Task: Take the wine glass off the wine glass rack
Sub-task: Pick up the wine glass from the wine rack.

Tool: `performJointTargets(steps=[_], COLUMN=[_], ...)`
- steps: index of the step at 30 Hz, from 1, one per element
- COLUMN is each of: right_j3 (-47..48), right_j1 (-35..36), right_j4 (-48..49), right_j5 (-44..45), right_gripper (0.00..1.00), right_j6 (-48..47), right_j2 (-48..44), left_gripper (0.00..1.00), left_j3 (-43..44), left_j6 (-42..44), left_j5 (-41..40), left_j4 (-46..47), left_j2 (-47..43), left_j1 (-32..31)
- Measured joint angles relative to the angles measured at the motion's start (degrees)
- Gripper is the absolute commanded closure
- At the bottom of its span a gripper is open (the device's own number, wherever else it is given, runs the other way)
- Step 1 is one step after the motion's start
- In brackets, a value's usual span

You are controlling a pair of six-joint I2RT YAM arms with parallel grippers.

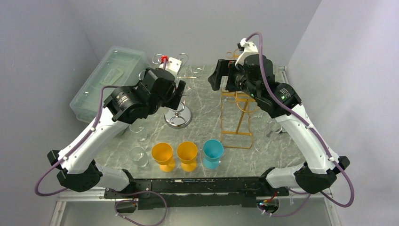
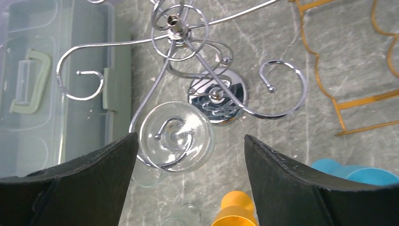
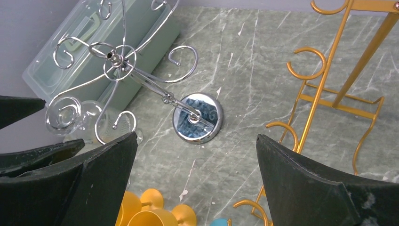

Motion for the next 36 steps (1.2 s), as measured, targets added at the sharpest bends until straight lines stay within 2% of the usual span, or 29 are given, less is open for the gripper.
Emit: performJointTargets(steps=[3,6,20,30,36], right_j3=[-0.7,-0.9,-1.9,-2.6,-3.1], right_j1=[0.0,0.0,0.0,0.0,0.0], right_j4=[0.0,0.0,0.0,0.0,0.0], right_j5=[0.0,0.0,0.0,0.1,0.3], right_gripper=[0.00,0.00,0.00,0.00,0.00], right_j6=[0.0,0.0,0.0,0.0,0.1], right_j2=[0.0,0.0,-0.4,-0.7,-1.3], left_gripper=[0.15,0.17,0.26,0.30,0.37], left_j3=[0.0,0.0,-0.1,-1.2,-2.4], left_j6=[0.0,0.0,0.6,0.5,0.4], left_j5=[-4.5,-5.4,-5.6,-5.5,-4.8], left_j4=[-1.0,-1.1,-0.7,-0.6,0.0], left_j2=[0.4,0.4,1.3,1.7,1.7], left_j1=[-0.2,-0.2,-0.2,0.3,1.4])
